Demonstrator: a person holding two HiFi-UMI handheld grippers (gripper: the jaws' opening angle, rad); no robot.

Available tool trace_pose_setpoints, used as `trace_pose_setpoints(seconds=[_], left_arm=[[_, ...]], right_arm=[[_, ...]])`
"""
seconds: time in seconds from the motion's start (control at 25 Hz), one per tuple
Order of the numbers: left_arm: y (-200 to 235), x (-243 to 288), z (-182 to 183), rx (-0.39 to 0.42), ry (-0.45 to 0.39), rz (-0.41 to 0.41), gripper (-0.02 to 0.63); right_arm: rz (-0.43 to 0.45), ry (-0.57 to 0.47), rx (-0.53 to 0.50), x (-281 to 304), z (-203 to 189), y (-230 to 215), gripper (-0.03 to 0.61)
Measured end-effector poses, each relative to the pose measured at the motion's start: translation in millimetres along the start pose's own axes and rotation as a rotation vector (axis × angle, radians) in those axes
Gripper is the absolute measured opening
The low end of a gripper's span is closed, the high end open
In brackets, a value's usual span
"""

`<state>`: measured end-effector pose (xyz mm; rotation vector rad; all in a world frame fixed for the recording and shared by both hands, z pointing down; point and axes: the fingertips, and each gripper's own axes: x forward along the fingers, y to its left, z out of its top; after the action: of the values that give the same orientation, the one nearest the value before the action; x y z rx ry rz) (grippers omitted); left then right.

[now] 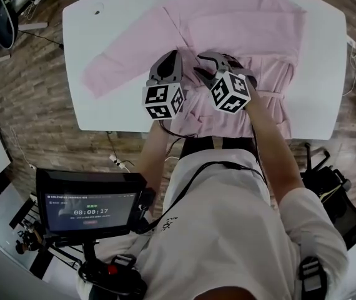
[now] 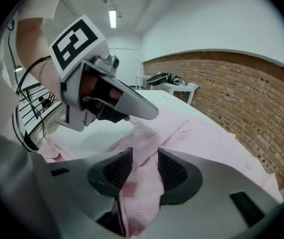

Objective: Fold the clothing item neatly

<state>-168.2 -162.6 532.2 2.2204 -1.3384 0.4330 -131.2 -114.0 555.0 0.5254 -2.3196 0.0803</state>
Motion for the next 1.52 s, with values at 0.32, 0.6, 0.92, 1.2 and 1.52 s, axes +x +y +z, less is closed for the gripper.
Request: trace_pose_setpoints(seconds=[0.32, 0.6, 0.92, 1.2, 1.52], left_arm=[[-63.1, 44.9, 22.0, 0.071, -0.023, -0.151, 0.003], [-109.2, 94.3, -4.2, 0.143, 0.092, -0.199, 0.003], [-102.0, 106.8, -23.6, 0.191, 0.226, -0.150, 0.003], [-81.8, 116.1, 14.7, 0.177, 0.144, -0.098, 0.003], [-66.3, 132.7, 5.7, 0.129, 0.263, -0.096, 0.003]], right_arm=[[-0.283, -0.095, 0.380, -104.2, -64.3, -75.8, 0.140], [-0.514, 0.077, 0.624, -181.2, -210.7, -139.0, 0.138], [-0.475, 0.073, 0.696, -186.3, -236.4, -130.7, 0.130], [-0.596, -0.011, 0.617, -204.3, -214.7, -214.7, 0.130], [-0.619, 0.062, 0.664, -196.8, -261.4, -285.3, 0.095]])
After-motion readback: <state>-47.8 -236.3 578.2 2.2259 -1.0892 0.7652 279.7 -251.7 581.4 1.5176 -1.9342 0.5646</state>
